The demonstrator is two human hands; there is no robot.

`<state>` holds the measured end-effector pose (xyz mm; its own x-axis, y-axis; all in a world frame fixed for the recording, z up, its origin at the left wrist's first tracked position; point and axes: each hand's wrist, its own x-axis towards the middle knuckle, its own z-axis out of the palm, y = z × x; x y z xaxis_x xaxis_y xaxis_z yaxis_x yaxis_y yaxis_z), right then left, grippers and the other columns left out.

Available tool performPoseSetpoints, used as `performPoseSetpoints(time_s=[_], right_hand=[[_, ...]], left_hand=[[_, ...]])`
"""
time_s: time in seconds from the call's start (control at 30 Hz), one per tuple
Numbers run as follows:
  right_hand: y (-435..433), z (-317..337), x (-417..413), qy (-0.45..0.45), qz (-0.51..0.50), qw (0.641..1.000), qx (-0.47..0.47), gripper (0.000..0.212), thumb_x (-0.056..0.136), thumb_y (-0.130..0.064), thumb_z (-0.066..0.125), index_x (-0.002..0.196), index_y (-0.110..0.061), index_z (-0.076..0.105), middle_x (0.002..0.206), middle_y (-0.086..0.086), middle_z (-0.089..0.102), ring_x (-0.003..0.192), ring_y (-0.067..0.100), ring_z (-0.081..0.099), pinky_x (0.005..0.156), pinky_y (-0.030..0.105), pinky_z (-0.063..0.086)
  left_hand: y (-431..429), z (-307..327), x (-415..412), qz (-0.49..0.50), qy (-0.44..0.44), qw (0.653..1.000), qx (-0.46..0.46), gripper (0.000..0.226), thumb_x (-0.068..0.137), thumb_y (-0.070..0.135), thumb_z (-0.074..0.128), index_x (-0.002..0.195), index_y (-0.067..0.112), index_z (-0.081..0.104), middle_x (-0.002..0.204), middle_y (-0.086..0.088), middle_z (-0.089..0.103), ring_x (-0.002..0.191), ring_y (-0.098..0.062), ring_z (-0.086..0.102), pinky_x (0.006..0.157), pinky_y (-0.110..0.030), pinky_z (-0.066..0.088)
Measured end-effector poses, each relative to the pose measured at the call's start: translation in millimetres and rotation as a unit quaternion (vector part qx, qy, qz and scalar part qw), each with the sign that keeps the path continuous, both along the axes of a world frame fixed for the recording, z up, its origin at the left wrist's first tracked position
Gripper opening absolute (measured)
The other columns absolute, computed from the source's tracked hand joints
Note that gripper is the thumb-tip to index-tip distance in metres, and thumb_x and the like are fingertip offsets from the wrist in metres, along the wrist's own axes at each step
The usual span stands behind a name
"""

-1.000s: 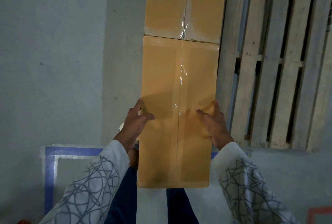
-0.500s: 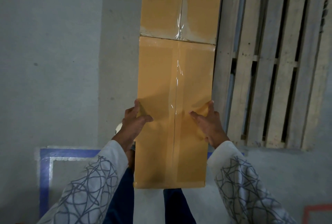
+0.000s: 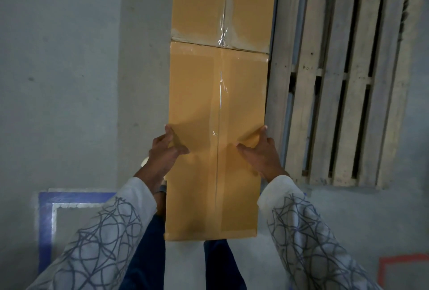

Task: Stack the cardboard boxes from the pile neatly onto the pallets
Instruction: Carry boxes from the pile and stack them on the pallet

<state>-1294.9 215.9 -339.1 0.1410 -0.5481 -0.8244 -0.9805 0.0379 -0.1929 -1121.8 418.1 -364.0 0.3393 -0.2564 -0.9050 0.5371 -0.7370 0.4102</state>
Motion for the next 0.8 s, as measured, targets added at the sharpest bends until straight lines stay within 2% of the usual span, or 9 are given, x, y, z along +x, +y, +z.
performPoseSetpoints(time_s=[0.13,0.2,0.3,0.37,0.47,0.57,0.67,0.8], right_hand=[[1,-1,1,0.004,0.010,1.000,-0.004,0.113,0.091,-0.057,0.068,0.164,-0.024,-0.012,0.164,0.014,0.020,0.147,0.038,0.034,0.116,0.049,0.035],[2,1,1,0.001,0.006,1.000,-0.001,0.113,0.091,-0.056,0.068,0.163,-0.025,-0.013,0.165,0.014,0.018,0.148,0.039,0.033,0.117,0.050,0.035],[4,4,-1,-0.011,-0.036,0.999,0.007,0.109,0.093,-0.053,0.068,0.164,-0.026,-0.009,0.167,0.012,0.016,0.149,0.038,0.032,0.119,0.051,0.036],[8,6,-5,-0.028,-0.059,0.998,-0.018,0.105,0.094,-0.050,0.068,0.165,-0.022,-0.005,0.168,0.010,0.014,0.150,0.036,0.030,0.120,0.049,0.034],[16,10,-13,-0.035,-0.066,0.995,-0.072,0.100,0.096,-0.045,0.068,0.166,-0.018,0.001,0.170,0.009,0.012,0.152,0.034,0.027,0.120,0.044,0.029],[27,13,-25,-0.038,-0.060,0.992,-0.104,0.096,0.096,-0.042,0.068,0.166,-0.019,0.006,0.170,0.008,0.013,0.154,0.031,0.025,0.120,0.044,0.029],[40,17,-39,-0.030,-0.040,0.993,-0.105,0.090,0.097,-0.043,0.066,0.165,-0.020,0.012,0.169,0.006,0.016,0.153,0.029,0.027,0.120,0.043,0.029],[57,28,-57,-0.039,-0.018,0.997,-0.069,0.085,0.097,-0.045,0.066,0.164,-0.022,0.019,0.167,0.009,0.021,0.152,0.030,0.027,0.121,0.046,0.027]], left_hand=[[6,-5,2,0.023,0.023,0.999,-0.025,0.114,0.053,0.048,0.085,0.156,0.046,0.036,0.149,0.008,0.050,0.132,-0.021,0.055,0.110,-0.047,0.049],[8,3,0,0.030,0.024,0.998,-0.040,0.107,0.065,0.039,0.085,0.158,0.045,0.032,0.150,0.012,0.052,0.130,-0.018,0.056,0.111,-0.044,0.048],[13,15,-5,0.037,0.033,0.997,-0.057,0.099,0.087,0.017,0.078,0.162,0.043,0.018,0.146,0.022,0.040,0.131,-0.013,0.047,0.113,-0.039,0.042],[17,21,-10,0.033,0.029,0.997,-0.060,0.098,0.090,0.012,0.074,0.163,0.042,0.016,0.146,0.020,0.038,0.133,-0.012,0.042,0.112,-0.037,0.039],[29,27,-23,0.029,0.029,0.998,-0.049,0.099,0.089,0.014,0.076,0.161,0.045,0.015,0.159,0.012,0.034,0.143,-0.015,0.036,0.113,-0.037,0.035],[43,30,-40,0.028,0.028,0.998,-0.047,0.101,0.088,0.011,0.076,0.159,0.050,0.018,0.164,0.007,0.029,0.150,-0.019,0.030,0.118,-0.040,0.032],[55,34,-58,0.049,0.026,0.998,-0.040,0.104,0.081,0.008,0.081,0.154,0.058,0.025,0.166,0.011,0.024,0.152,-0.019,0.025,0.124,-0.050,0.028],[59,46,-79,0.037,-0.002,0.999,-0.028,0.107,0.065,0.022,0.088,0.140,0.074,0.032,0.168,0.011,0.021,0.154,-0.016,0.020,0.124,-0.051,0.025]])
